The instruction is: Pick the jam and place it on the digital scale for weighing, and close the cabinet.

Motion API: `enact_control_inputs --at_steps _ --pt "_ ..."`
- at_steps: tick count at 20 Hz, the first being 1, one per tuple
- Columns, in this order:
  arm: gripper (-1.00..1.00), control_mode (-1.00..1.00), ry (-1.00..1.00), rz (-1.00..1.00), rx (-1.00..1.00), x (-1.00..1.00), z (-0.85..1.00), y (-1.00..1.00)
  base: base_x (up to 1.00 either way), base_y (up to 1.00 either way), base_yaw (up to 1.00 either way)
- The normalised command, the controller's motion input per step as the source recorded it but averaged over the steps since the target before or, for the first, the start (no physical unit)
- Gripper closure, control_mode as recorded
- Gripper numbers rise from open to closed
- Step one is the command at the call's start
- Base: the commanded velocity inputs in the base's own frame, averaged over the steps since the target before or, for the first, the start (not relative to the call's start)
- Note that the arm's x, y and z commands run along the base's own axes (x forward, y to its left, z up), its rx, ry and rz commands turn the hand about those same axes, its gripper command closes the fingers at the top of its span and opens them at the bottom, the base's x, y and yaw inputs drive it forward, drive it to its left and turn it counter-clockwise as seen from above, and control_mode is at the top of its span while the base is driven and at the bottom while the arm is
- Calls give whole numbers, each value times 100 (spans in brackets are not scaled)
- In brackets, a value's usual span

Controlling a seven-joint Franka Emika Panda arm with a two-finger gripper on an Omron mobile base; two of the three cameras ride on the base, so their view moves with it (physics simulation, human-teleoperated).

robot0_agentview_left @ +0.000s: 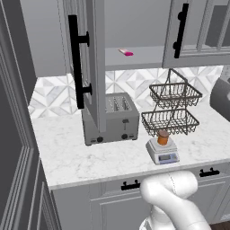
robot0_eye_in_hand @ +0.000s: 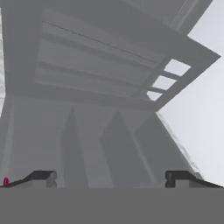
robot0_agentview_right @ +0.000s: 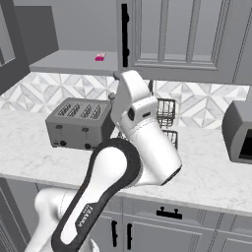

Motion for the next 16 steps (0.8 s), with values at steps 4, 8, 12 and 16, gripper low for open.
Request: enact_control_inputs --at_steps 4,8,12,16 --pt "-100 -100 0 6 2 -57 -20 20 0 0 0" --pt "-100 -100 -1 4 4 -66 -9 24 0 0 0" --pt "-100 -100 -8 1 4 -99 -28 80 0 0 0" --pt "-100 -100 -21 -1 0 -83 -55 100 0 0 0"
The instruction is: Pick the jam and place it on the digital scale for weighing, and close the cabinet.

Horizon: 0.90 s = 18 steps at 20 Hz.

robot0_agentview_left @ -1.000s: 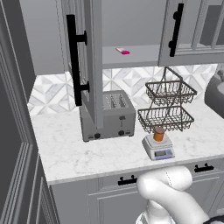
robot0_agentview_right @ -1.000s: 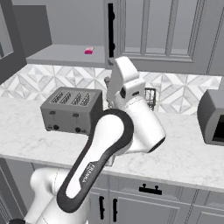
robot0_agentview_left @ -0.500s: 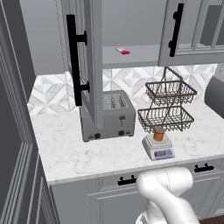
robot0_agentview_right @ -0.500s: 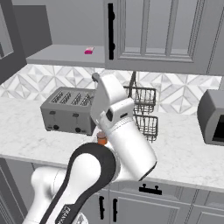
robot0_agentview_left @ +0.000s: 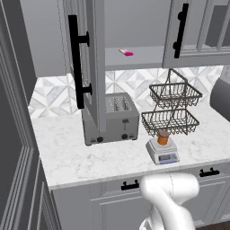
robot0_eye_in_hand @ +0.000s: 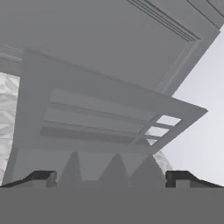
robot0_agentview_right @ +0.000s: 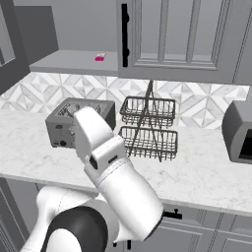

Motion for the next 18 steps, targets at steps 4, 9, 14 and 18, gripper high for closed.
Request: enact_control_inputs --at_steps 4,9,14,18 --pt "-100 -100 -23 -9 0 -48 -48 100 0 0 0" --pt "-100 -100 -7 -10 0 -59 -28 100 0 0 0" --pt "-100 -100 -9 -22 0 -70 -33 100 0 0 0" --pt "-100 -100 -5 -30 1 -83 -37 100 0 0 0"
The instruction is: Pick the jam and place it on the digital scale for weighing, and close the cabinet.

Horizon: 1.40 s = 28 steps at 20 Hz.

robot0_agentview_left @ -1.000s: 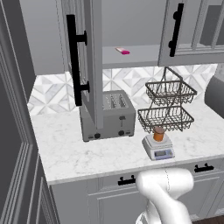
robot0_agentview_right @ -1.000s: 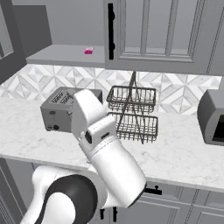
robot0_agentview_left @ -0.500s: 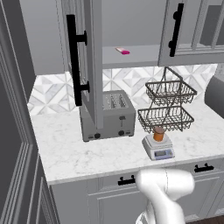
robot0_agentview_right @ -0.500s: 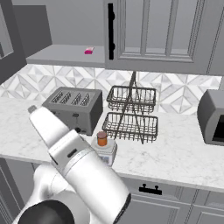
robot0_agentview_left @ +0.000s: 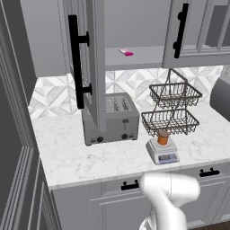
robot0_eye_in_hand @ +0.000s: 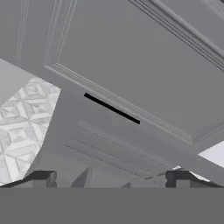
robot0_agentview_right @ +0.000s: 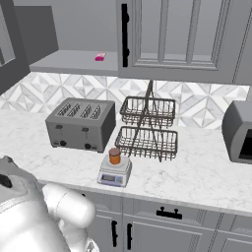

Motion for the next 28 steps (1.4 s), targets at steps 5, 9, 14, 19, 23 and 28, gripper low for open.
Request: enact_control_inputs --at_steps 5,9,14,19,23,28 --pt "-100 -100 -6 -6 0 -82 -38 100 0 0 0" --pt "-100 -100 -11 0 -1 -47 -26 100 0 0 0" --pt "-100 -100 -15 0 -6 -31 -32 100 0 0 0" --pt "-100 -100 -16 0 -6 0 -22 100 0 0 0" --pt "-100 -100 5 0 0 79 -32 100 0 0 0" --pt "-100 -100 1 0 5 34 -5 100 0 0 0"
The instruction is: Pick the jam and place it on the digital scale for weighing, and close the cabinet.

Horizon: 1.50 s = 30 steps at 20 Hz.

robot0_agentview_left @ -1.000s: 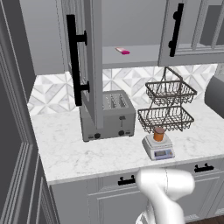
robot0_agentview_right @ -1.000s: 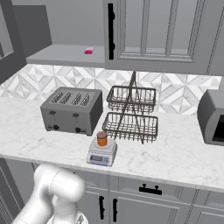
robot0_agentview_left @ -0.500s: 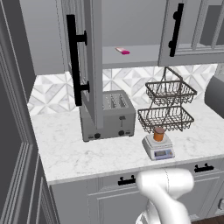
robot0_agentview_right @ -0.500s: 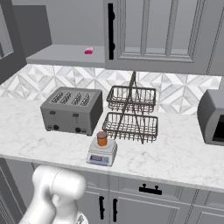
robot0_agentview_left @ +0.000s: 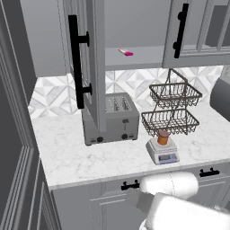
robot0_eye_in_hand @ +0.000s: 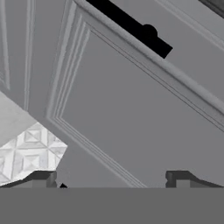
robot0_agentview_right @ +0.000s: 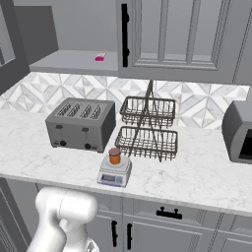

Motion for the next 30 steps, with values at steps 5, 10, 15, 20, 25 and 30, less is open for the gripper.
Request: enact_control_inputs --at_steps 5,10,15,20,25,30 --pt "-100 -100 5 0 20 -1 1 99 0 0 0" --pt "-100 -100 32 16 46 31 16 60 0 0 0" --pt "-100 -100 22 22 52 31 1 8 0 0 0" --pt "-100 -100 0 -1 19 40 -3 24 0 0 0" --pt "-100 -100 5 -12 0 52 0 20 0 0 0" --pt "-100 -100 16 -15 0 55 0 -1 0 0 0"
